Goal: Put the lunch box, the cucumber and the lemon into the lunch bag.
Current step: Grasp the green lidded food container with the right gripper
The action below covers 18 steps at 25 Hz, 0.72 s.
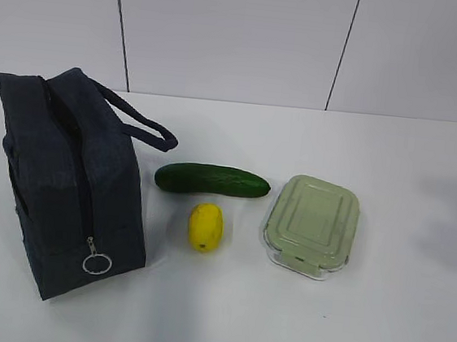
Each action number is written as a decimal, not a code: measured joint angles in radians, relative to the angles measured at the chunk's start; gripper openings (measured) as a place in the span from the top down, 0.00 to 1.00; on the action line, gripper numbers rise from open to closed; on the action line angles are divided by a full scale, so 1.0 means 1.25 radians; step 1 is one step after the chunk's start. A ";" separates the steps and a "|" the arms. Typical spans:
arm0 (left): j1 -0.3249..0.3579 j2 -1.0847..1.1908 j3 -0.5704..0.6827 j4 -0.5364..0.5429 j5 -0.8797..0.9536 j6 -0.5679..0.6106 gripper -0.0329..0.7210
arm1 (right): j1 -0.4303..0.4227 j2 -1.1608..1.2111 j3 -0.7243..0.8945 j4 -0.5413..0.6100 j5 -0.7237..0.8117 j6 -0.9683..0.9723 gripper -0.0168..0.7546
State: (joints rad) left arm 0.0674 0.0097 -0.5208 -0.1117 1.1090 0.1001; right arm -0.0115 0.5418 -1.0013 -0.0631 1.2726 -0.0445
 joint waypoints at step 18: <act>0.000 0.000 0.000 -0.016 0.000 0.000 0.38 | 0.000 0.000 0.000 0.008 0.000 0.000 0.33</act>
State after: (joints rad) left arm 0.0674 0.0097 -0.5208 -0.1316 1.1090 0.1001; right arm -0.0115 0.5418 -1.0013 -0.0527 1.2726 -0.0445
